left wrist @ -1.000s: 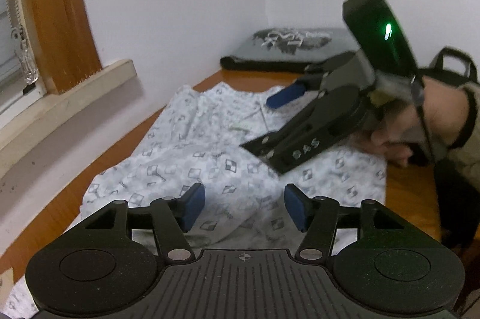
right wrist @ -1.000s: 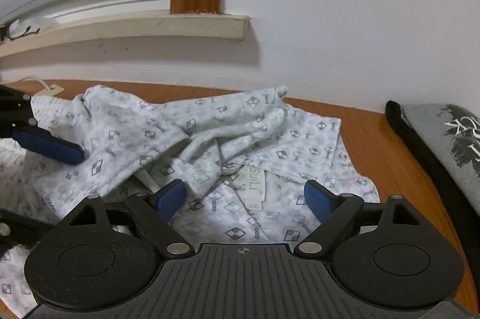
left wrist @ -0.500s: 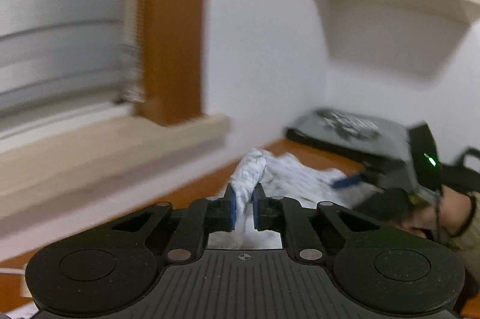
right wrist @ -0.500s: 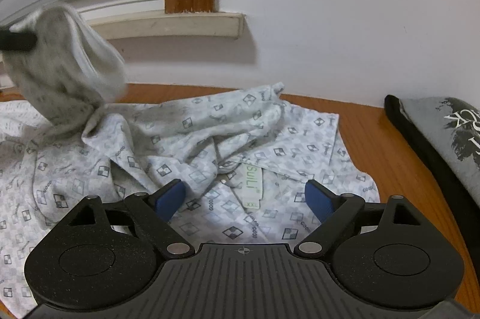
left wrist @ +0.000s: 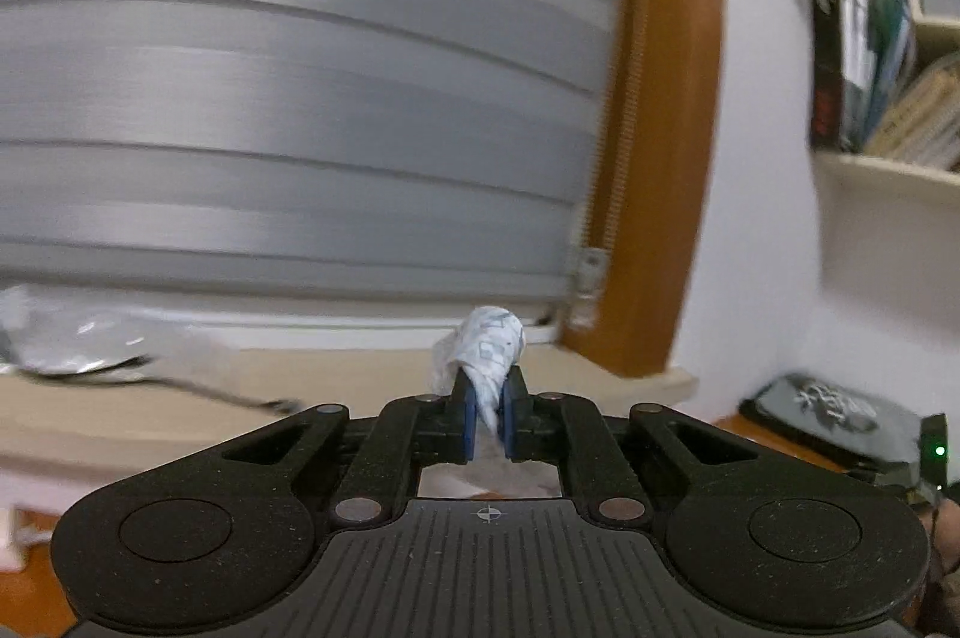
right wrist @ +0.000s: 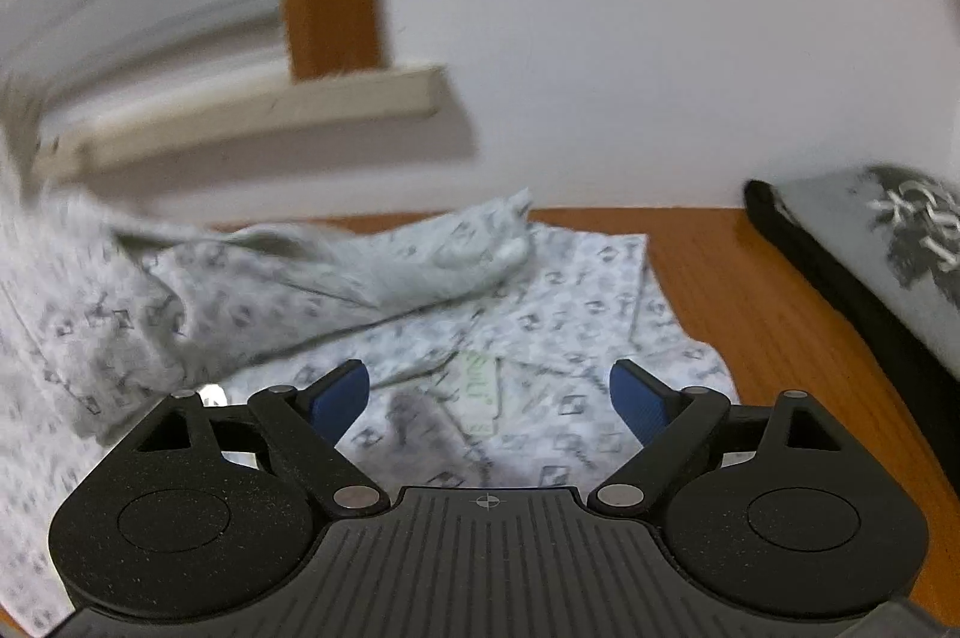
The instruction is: Fold clothes
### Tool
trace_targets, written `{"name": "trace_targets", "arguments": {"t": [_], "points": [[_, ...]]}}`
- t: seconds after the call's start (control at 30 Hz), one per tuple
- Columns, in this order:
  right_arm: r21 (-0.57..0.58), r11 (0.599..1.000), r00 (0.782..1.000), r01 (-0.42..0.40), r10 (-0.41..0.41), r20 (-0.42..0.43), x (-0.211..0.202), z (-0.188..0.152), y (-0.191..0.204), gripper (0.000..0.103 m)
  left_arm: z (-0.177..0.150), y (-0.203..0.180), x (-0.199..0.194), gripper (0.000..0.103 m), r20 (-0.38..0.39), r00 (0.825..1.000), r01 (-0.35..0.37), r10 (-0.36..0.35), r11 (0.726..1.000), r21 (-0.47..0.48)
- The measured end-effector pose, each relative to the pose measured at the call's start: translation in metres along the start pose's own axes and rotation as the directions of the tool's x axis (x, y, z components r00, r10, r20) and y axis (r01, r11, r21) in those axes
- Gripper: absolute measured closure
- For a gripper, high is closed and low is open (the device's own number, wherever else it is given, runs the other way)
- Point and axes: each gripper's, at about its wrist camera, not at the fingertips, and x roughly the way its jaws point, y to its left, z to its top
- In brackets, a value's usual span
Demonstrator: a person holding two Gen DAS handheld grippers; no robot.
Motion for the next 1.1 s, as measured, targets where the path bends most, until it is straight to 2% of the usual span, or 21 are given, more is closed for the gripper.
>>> {"name": "trace_targets", "arguments": {"t": [0.1,0.2,0.27,0.37,0.57,0.73,0.87,0.97,1.1], "points": [[0.058,0.998,1.000,-0.017,0.018,-0.009,0.001,0.000,-0.009,0.017,-0.006,0.027,-0.019,0.094,0.004,0.999,-0.047,0.048,0.998,-0.043],[0.049,0.999,0.999,-0.015,0.016,-0.038,0.005,0.000,-0.007,0.017,-0.038,0.049,-0.016,0.093,-0.079,0.994,-0.086,0.078,0.990,-0.108],[0.028,1.000,0.999,-0.004,0.006,-0.052,0.008,0.000,-0.003,0.017,-0.051,0.057,-0.014,0.092,-0.114,0.989,-0.112,0.098,0.986,-0.127],[0.000,1.000,0.998,0.012,-0.012,-0.061,0.010,-0.001,0.001,0.017,-0.070,0.069,-0.010,0.087,-0.161,0.979,-0.153,0.129,0.978,-0.145],[-0.012,1.000,0.998,0.020,-0.021,-0.067,0.011,-0.001,0.003,0.017,-0.074,0.078,-0.021,0.085,-0.160,0.971,-0.199,0.176,0.970,-0.139],[-0.018,1.000,0.997,0.025,-0.026,-0.068,0.012,-0.001,0.004,0.017,-0.072,0.082,-0.032,0.084,-0.141,0.974,-0.200,0.179,0.967,-0.155],[-0.025,0.999,0.997,0.033,-0.034,-0.070,0.013,-0.002,0.005,0.017,-0.073,0.079,-0.041,0.075,-0.119,0.973,-0.215,0.198,0.964,-0.154],[-0.026,0.999,0.997,0.035,-0.036,-0.070,0.013,-0.002,0.006,0.016,-0.073,0.084,-0.051,0.075,-0.101,0.970,-0.236,0.221,0.955,-0.178],[-0.021,0.999,0.997,0.033,-0.034,-0.070,0.013,-0.002,0.005,0.016,-0.070,0.100,-0.045,0.075,-0.151,0.963,-0.249,0.222,0.949,-0.195]]}}
